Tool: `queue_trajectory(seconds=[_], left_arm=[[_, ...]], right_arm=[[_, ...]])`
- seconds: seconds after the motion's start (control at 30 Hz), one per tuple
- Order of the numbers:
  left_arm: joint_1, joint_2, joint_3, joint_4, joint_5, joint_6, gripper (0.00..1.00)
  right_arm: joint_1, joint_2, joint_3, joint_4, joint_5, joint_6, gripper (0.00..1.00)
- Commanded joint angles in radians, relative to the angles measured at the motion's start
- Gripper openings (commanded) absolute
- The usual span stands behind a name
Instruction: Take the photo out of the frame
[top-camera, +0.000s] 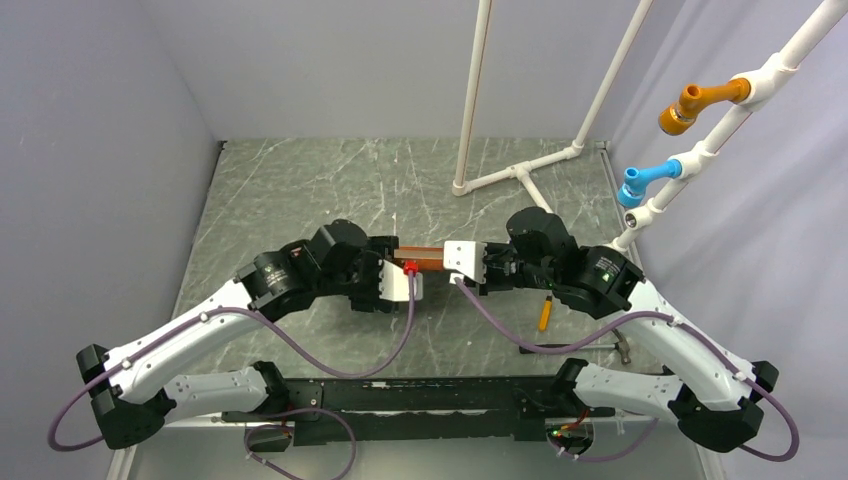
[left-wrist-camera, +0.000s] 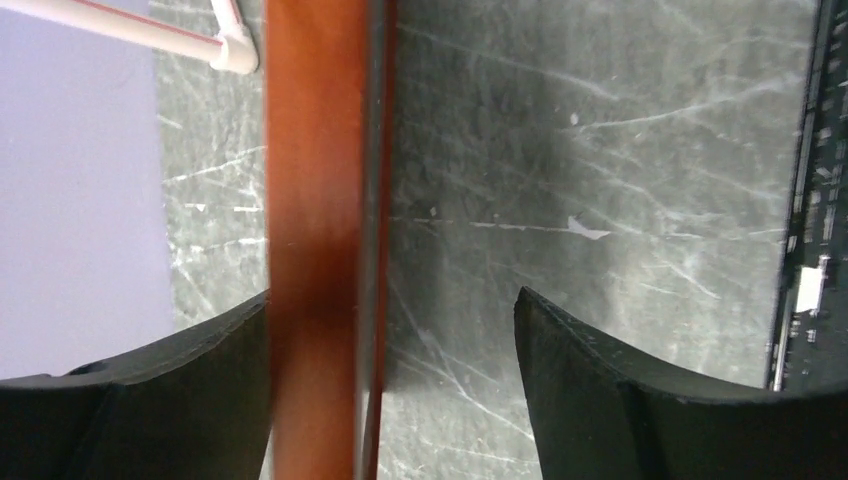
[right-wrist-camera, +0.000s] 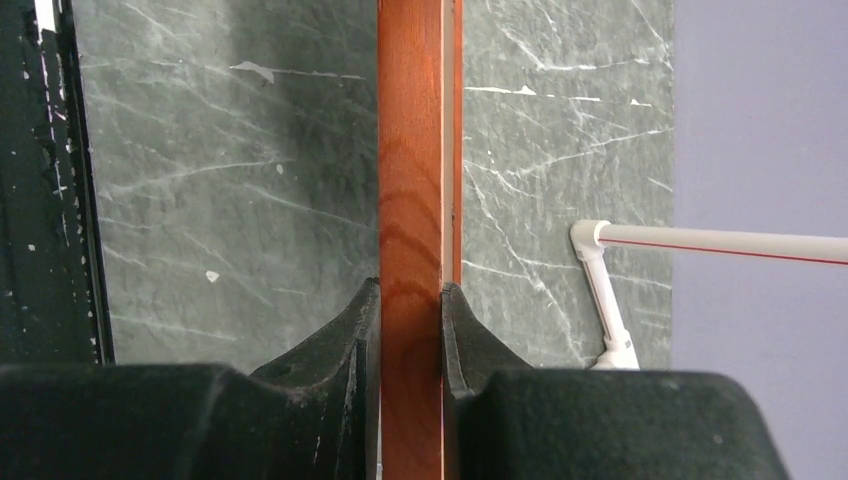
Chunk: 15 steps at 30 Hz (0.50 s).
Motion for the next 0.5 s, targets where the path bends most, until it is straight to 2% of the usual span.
queue_trajectory(seconds=[0.0,0.13,0.23,0.27,0.37,0.4,0.43,0.47], left_arm=[[-0.049,-0.017,-0.103,0.181,-0.195,0.096,0.84],[-0.057,-0.008,-0.152,0.241,-0.287,0.16,0.8],[-0.05,0.005,-0.143,0.232,-0.307,0.188,0.65],[-0.047,0.013,-0.128,0.218,-0.3,0.188,0.55],[-0.04,0.058,-0.049,0.124,-0.283,0.143,0.13],[-0.04,0.076,-0.019,0.09,-0.281,0.121,0.03],[-0.04,0.09,0.008,0.057,-0.27,0.098,0.0],[-0.041,0.099,0.026,0.041,-0.267,0.078,0.0]], right_arm=[[-0.019,0.016,0.045,-0.038,-0.059,0.001,0.0],[-0.032,0.004,0.04,-0.03,-0.087,-0.003,0.0],[-0.038,-0.01,0.035,-0.022,-0.099,0.001,0.0],[-0.039,-0.014,0.029,-0.016,-0.102,0.005,0.0],[-0.042,-0.014,0.043,-0.016,-0.107,0.028,0.0],[-0.042,-0.013,0.052,-0.017,-0.112,0.045,0.0],[-0.042,-0.013,0.062,-0.018,-0.106,0.063,0.12],[-0.042,-0.016,0.07,-0.007,-0.089,0.088,0.34]])
